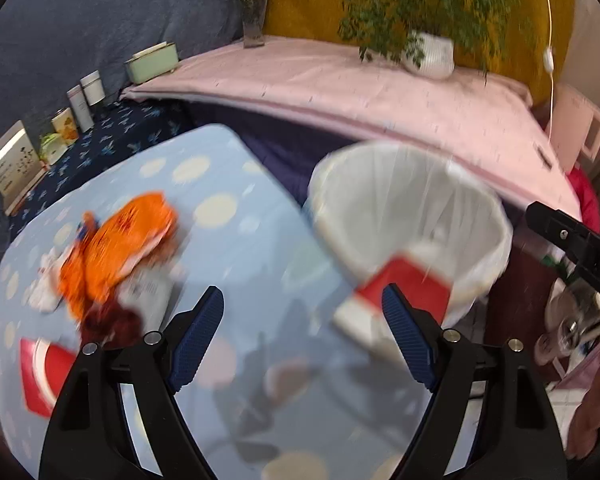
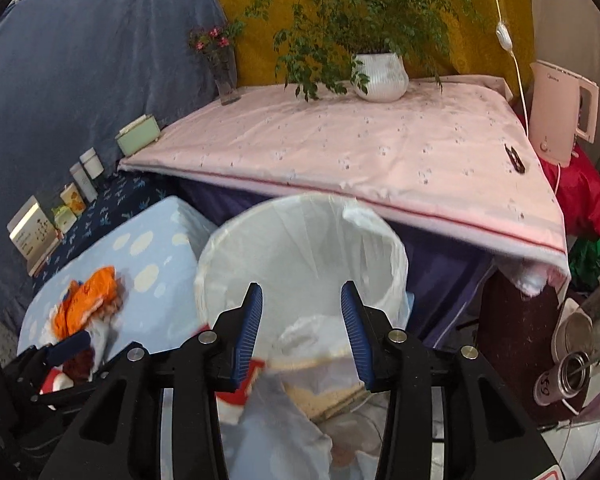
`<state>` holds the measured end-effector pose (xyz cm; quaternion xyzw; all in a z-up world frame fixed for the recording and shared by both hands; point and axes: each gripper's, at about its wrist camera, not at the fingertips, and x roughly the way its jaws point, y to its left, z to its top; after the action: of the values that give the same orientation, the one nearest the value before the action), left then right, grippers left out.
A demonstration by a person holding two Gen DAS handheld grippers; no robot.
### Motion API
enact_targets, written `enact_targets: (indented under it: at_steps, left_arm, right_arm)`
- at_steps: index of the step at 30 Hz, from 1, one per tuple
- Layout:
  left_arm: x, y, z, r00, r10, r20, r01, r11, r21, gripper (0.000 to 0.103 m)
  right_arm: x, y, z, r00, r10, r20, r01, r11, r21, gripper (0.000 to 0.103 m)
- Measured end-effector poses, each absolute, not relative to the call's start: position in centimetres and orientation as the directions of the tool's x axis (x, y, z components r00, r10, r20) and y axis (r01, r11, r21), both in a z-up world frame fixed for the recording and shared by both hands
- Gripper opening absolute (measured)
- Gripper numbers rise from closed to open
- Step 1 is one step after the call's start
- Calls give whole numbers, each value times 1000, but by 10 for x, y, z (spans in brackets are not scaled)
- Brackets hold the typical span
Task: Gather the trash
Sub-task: 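Carry cup and tissue over the white trash bin and open both tools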
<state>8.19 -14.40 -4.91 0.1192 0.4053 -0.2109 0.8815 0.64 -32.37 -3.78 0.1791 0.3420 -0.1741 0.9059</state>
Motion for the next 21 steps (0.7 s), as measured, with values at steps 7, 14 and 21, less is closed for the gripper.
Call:
enact_targets:
  at_steps: [7,14,21]
  left_arm:
    - [68,-113,-73,571,-218,-792,422,905,56,77]
    - [65,-90,-68,594,-203,-778,376,925,46,77]
    - [71,-76,-65,604,-187,-775,337,941,35,77]
  right_arm:
    - [-9,-276,-88,640,-87,-764,371,906,207,40]
    - [4,-249,-114,609,-68,-790,337,924,180,40]
    - [32,-275,-101,642,-135,-755,395,902,175,39]
